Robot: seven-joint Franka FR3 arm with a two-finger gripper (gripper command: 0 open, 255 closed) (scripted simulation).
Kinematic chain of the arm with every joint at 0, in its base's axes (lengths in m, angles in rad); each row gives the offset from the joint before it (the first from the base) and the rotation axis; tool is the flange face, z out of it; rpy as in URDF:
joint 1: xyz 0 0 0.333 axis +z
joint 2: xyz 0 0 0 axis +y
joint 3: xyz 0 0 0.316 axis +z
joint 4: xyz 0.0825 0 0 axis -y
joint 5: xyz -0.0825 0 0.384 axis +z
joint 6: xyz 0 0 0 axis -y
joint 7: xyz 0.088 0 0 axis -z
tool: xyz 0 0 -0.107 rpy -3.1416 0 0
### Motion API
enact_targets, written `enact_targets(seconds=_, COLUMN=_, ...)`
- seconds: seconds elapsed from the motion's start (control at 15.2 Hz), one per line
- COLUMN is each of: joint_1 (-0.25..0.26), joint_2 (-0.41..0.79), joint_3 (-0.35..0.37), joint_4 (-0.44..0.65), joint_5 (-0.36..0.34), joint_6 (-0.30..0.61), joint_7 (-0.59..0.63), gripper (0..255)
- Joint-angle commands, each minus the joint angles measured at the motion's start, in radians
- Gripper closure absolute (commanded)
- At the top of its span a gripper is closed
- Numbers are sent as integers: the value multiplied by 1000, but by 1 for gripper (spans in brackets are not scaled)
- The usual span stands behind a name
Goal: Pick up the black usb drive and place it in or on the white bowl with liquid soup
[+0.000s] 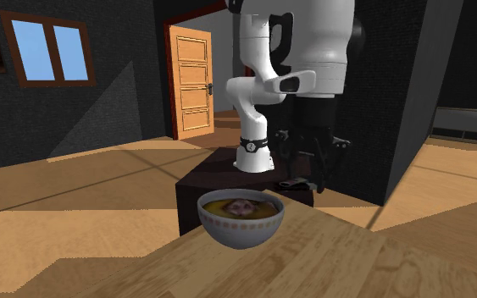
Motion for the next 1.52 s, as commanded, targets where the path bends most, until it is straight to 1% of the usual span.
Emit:
enact_targets(seconds=0.0, joint_1=-29, joint_2=-38, joint_3=-14, joint_4=-40, joint_5=24, joint_6=8, joint_7=-58, gripper=255)
enact_targets(seconds=0.46, joint_1=-117, joint_2=-145, joint_3=-89, joint_4=-163, joint_5=87, joint_6=38, joint_7=-261, gripper=255)
enact_targets(seconds=1.06, joint_1=-116, joint_2=-55, joint_3=-91, joint_4=-200, joint_5=36, joint_6=158, joint_7=-222, gripper=255)
enact_targets(seconds=1.32, joint_1=-112, joint_2=1, joint_3=-98, joint_4=-213, joint_5=-2, joint_6=223, joint_7=-195, gripper=255)
enact_targets(seconds=1.45, joint_1=-112, joint_2=-11, joint_3=-97, joint_4=-205, joint_5=4, joint_6=213, joint_7=-197, gripper=255)
